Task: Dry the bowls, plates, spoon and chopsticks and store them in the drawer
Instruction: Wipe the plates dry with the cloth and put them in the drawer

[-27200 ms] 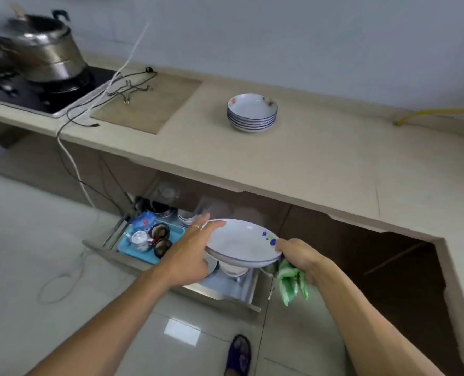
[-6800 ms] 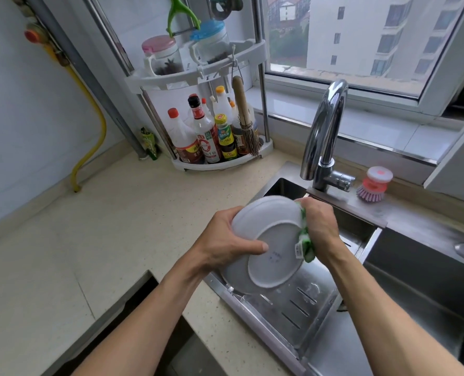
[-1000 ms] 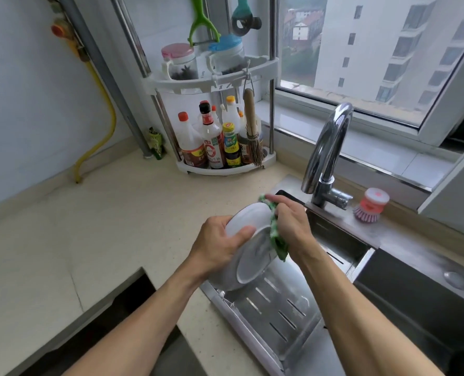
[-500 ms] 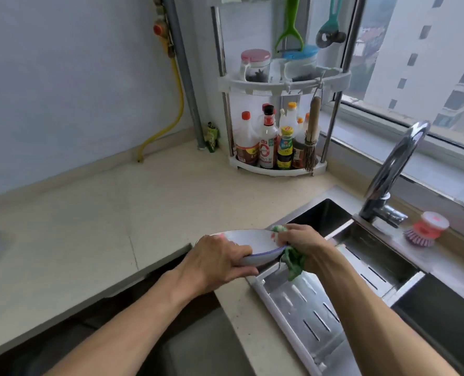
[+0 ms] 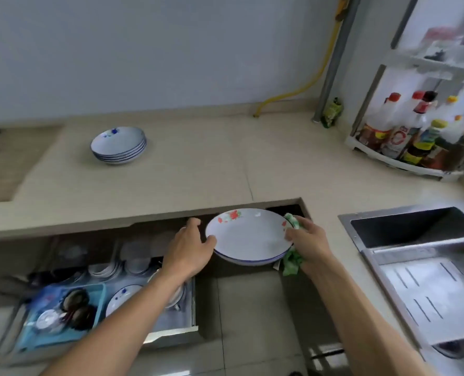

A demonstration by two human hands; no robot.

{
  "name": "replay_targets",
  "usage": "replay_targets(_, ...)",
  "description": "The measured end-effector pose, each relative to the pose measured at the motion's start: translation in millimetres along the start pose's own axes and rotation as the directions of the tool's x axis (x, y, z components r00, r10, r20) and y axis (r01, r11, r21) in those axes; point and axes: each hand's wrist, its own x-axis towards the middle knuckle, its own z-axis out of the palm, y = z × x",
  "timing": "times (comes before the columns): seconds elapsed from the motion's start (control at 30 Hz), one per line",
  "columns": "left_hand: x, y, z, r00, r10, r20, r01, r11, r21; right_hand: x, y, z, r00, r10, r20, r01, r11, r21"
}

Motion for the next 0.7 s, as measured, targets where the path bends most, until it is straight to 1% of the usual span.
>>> replay_targets(0.03, -8, -27, -9, 0.997, -0.074, 0.032, 0.076, 0.996, -0.039, -14, 9, 23, 0.999, 0.006, 0.042, -0.004, 1.0, -0.028)
replay_targets(0.07, -13, -42, -14, 0.99, -0.123, 0.074, 0.132, 0.983, -0.127, -23, 13, 36, 0.997, 0.019, 0.074, -0.017, 0.999, -0.038)
replay_targets(0.13, -24, -86, -25, 0.964, -0.219, 0.149, 0.258, 0.902, -0.346, -44, 26, 73, 0.989, 0.045, 0.144, -0.032, 0.996, -0.087)
replay_targets(0.17, -32, -117, -32, 0.949, -0.27, 0.165, 0.315, 0.853, -0.415, -53, 37, 99, 0.981, 0.063, 0.181, -0.038, 0.99, -0.138)
replay_targets(0.2, -32, -124, -32, 0.947, -0.274, 0.166, 0.32, 0.846, -0.427, -59, 37, 100, 0.977, 0.083, 0.197, -0.055, 0.988, -0.142)
replay_targets(0.27, -38, -161, -39, 0.926, -0.343, 0.154, 0.375, 0.808, -0.454, -69, 50, 132, 0.95, 0.126, 0.286, -0.067, 0.976, -0.207)
replay_targets(0.33, -42, -200, -43, 0.901, -0.404, 0.158, 0.427, 0.756, -0.496, -70, 69, 168, 0.919, 0.18, 0.35, -0.068, 0.948, -0.309)
replay_targets(0.43, -36, -252, -43, 0.871, -0.472, 0.136, 0.472, 0.728, -0.497, -64, 101, 220, 0.893, 0.247, 0.375, -0.066, 0.898, -0.436)
replay_targets(0.5, -27, -287, -39, 0.856, -0.506, 0.108, 0.492, 0.732, -0.471, -52, 128, 253, 0.88, 0.302, 0.367, -0.092, 0.866, -0.491)
replay_targets(0.6, -10, -333, -32, 0.835, -0.543, 0.094, 0.535, 0.759, -0.371, -29, 169, 295, 0.861, 0.389, 0.327, -0.161, 0.82, -0.549)
replay_targets(0.63, 1, -355, -26, 0.819, -0.563, 0.106, 0.563, 0.755, -0.337, -17, 190, 314, 0.854, 0.417, 0.312, -0.165, 0.785, -0.598)
replay_targets(0.7, 15, -382, -19, 0.818, -0.563, 0.113, 0.569, 0.767, -0.297, -6, 210, 338, 0.852, 0.432, 0.294, -0.136, 0.727, -0.673)
